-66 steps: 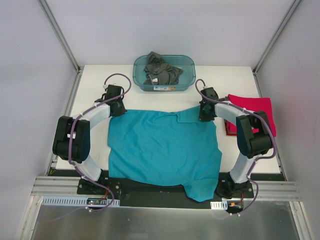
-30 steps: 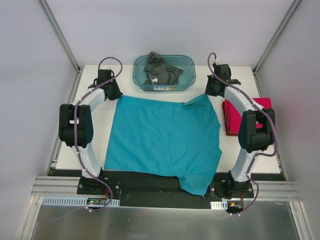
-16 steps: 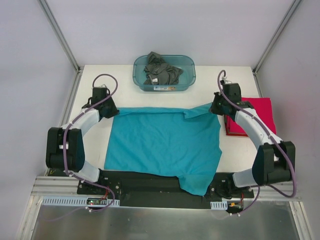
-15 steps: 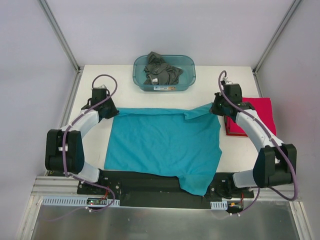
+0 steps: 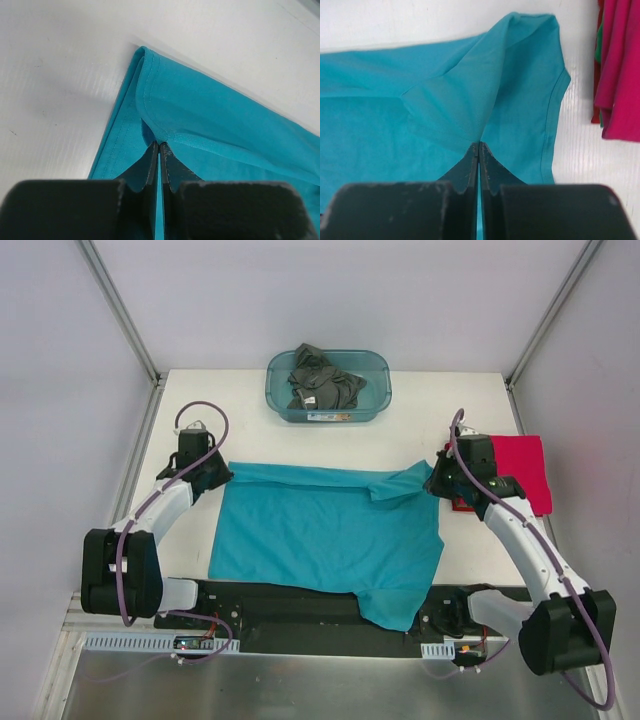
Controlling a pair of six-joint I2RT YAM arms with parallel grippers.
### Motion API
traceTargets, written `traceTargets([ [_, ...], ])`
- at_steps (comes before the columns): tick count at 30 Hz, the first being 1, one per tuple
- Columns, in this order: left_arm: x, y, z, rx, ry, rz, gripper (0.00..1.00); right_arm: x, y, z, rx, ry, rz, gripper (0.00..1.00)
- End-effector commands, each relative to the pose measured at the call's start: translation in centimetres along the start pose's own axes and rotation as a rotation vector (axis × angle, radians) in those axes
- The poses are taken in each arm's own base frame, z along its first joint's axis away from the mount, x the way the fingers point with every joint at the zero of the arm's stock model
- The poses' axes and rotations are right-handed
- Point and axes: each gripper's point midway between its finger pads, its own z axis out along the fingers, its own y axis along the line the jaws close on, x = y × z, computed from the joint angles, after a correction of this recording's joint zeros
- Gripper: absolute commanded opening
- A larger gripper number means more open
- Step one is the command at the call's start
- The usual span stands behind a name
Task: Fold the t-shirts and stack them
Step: Fold the flattened tshirt in 1/3 of the way
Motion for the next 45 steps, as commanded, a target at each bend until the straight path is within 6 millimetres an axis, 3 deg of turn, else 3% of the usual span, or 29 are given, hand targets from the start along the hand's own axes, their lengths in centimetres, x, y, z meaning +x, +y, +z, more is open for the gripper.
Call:
traceTargets([
  [1, -0.8, 0.7, -0.4, -0.022, -0.048, -0.02, 0.0, 1.8, 0.6, -1.4, -0.018, 0.018, 0.014, 0.01],
  [19, 0.1, 1.7, -0.6, -0.057, -0.043, -0.038, 0.0, 9.2, -1.4, -2.9, 0.125, 0.084, 0.091, 0.01],
  [24, 0.6, 1.7, -0.3, -0.051, -0.019, -0.036, 0.0, 10.2, -2.4, -3.3, 0.171, 0.099, 0.11, 0.01],
  [33, 1.8, 2.8, 0.0, -0.087, 0.001, -0.04, 0.0, 13.9, -2.4, -2.5, 0.13, 0.182, 0.171, 0.01],
  [41, 2.1, 3.2, -0.4, -0.107, 0.005, -0.046, 0.0, 14.9, -1.1, -2.7, 0.043, 0.239, 0.134, 0.08],
  [42, 2.1, 3.3, -0.5, -0.111, 0.006, -0.045, 0.01, 15.0, -0.9, -2.7, 0.033, 0.246, 0.128, 0.09],
  [45, 2.2, 3.4, -0.9, -0.121, 0.017, -0.04, 0.2, 14.8, -0.6, -2.9, 0.018, 0.256, 0.104, 0.21],
])
